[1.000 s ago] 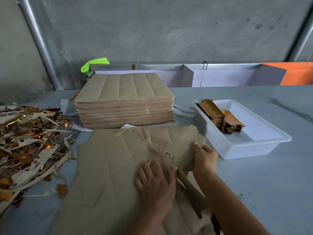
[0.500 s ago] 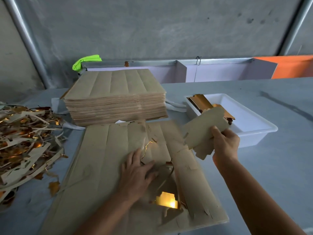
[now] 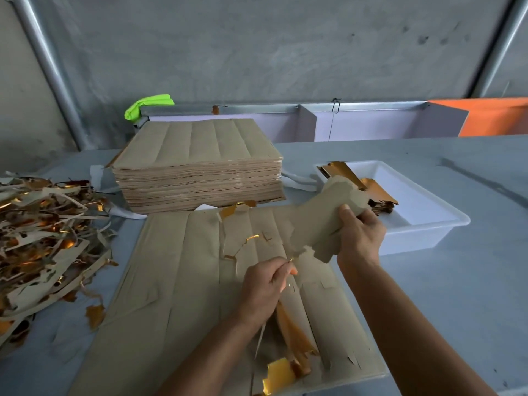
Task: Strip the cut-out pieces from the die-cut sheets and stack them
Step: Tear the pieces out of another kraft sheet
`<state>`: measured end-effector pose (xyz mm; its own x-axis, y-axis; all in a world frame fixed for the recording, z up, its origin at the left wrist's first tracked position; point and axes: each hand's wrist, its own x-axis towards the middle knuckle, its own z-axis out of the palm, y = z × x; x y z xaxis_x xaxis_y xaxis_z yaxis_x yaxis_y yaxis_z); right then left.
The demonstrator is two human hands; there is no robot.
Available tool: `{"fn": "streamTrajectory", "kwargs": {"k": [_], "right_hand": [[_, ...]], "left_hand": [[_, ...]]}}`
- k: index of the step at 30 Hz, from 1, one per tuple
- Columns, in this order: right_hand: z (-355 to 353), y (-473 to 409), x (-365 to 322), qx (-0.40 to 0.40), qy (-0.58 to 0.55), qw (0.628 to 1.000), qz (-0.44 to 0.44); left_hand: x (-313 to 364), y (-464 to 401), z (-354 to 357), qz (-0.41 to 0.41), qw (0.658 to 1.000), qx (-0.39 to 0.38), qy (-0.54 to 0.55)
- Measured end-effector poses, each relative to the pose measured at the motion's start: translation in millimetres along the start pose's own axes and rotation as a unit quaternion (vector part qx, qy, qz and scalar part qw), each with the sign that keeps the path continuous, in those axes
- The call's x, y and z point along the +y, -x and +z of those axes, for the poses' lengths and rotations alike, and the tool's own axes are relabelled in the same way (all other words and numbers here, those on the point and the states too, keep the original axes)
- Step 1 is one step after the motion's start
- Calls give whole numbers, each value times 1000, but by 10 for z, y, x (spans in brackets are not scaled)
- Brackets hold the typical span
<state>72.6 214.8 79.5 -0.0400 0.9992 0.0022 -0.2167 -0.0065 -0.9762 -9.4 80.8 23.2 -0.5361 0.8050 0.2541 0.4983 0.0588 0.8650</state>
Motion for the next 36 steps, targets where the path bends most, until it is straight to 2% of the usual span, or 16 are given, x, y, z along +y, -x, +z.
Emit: {"fn": "streamTrajectory", "kwargs": {"k": [5, 8, 11, 13, 15, 16, 19, 20, 23, 27, 30, 32, 34, 36], "right_hand": [[-117, -216, 24, 80, -43, 993, 77], [-232, -330, 2, 123, -29, 991, 41], [-385, -377, -14, 138, 91, 985, -53], [-442, -303, -12, 55, 181, 974, -121], [-404, -128, -20, -68, 252, 949, -177], [-366, -21, -15, -124, 312, 917, -213], [-241, 281, 39, -250, 466, 783, -328], [-209, 375, 38, -288, 474, 763, -332], [-119, 593, 0, -392, 441, 748, -305], [-57, 629, -5, -448, 471, 721, -241], [-70, 580, 35, -451, 491, 722, -188], [-114, 541, 95, -424, 492, 744, -153], [-170, 494, 171, -369, 492, 778, -126], [-233, 480, 252, -313, 466, 821, -100]], "left_hand": [[-115, 60, -113, 34, 997, 63, 0], [-187, 55, -123, 9, 994, 95, 48], [-220, 18, -102, -28, 987, 120, 103], [-223, -11, -86, -39, 982, 140, 124], [-191, -44, -52, -45, 976, 162, 137], [-174, -58, -27, -50, 972, 173, 153], [-75, -93, 51, -68, 954, 202, 212], [-46, -107, 71, -76, 948, 207, 229], [38, -167, 73, -117, 929, 193, 292], [70, -195, 66, -154, 891, 166, 393], [49, -188, 89, -166, 885, 167, 401], [39, -152, 102, -146, 906, 184, 351], [-21, -58, 98, -94, 949, 215, 213], [-165, 97, 99, -29, 976, 207, 58]]}}
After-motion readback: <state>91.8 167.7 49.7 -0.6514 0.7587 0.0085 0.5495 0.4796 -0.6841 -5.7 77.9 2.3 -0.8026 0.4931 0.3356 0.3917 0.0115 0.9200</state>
